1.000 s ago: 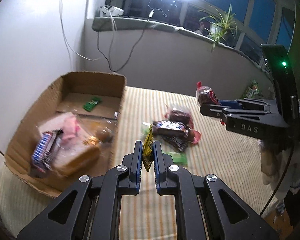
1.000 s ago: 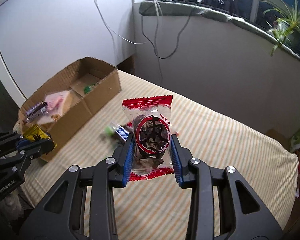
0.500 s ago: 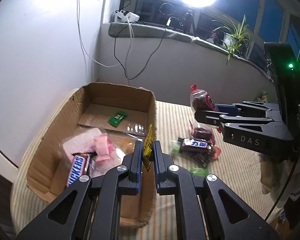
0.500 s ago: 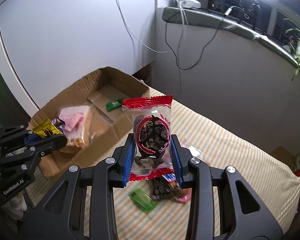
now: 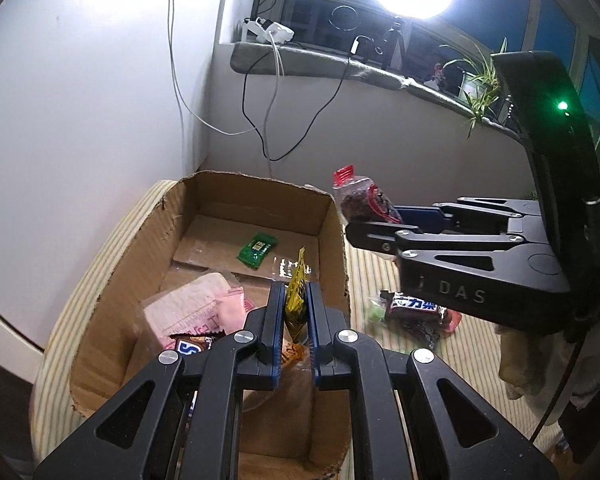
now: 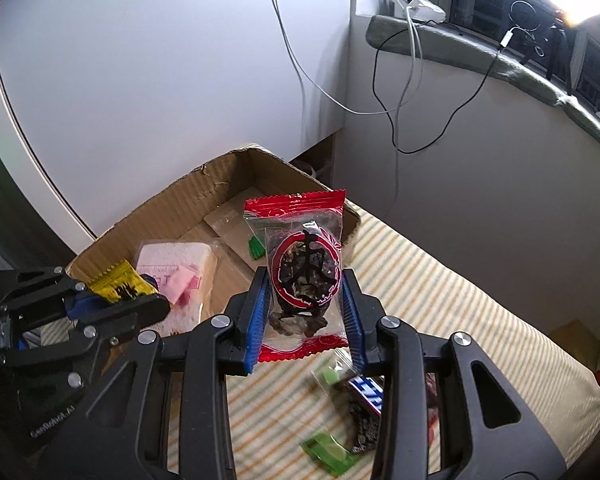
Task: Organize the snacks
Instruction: 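Carry the yellow packet and red chocolate packet into the box and release both, then withdraw both grippers from the box toward the remaining snacks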
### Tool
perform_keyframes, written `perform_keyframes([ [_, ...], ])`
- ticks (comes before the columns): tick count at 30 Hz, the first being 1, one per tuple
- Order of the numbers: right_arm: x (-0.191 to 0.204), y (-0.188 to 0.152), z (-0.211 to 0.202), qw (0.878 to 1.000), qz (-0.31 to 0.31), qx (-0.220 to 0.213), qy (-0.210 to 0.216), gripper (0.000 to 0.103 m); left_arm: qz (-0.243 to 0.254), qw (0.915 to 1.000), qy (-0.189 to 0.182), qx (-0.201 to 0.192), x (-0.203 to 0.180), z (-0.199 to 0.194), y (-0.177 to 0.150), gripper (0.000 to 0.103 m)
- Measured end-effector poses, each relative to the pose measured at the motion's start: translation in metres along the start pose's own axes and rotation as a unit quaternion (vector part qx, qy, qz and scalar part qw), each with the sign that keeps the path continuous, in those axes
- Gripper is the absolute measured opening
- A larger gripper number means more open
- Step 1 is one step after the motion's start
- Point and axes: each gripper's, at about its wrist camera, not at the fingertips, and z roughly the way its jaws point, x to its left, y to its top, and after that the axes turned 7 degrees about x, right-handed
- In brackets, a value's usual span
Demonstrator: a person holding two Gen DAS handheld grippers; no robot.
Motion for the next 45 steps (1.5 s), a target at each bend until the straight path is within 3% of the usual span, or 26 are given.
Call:
perform_keyframes([
  [11,0.006,0.012,0.015,1.0,0.0,0.009,0.012,0.036,-0.004,1.0,-0.004,0.004,0.006,0.003,0.005,0.01],
  [13,0.006,0.015,0.016,1.0,0.002,0.01,0.012,0.042,-0.003,1.0,-0.006,0.006,0.006,0.002,0.006,0.016],
  [14,0.006,0.016,0.016,1.0,0.005,0.008,0.012,0.046,-0.002,0.9999,-0.007,0.009,0.006,0.003,0.006,0.027],
  [15,0.006,0.017,0.014,1.0,0.008,0.006,0.012,0.059,-0.001,1.0,-0.006,0.007,0.007,0.002,0.006,0.029],
  [17,0.005,0.017,0.01,1.0,0.016,-0.004,0.01,0.066,0.003,1.0,-0.003,0.007,0.007,0.0,0.006,0.029],
  [24,0.004,0.008,-0.014,1.0,0.027,-0.015,-0.001,0.066,0.005,0.9999,-0.003,-0.015,0.003,-0.024,0.004,0.029],
  [36,0.006,-0.057,-0.095,0.997,0.027,-0.044,-0.062,0.067,0.016,0.9976,-0.01,-0.067,-0.028,-0.084,-0.022,0.029],
  [45,-0.007,-0.122,-0.16,0.991,0.058,-0.079,-0.089,0.067,0.042,0.9955,-0.022,-0.082,-0.062,-0.121,-0.044,0.029],
])
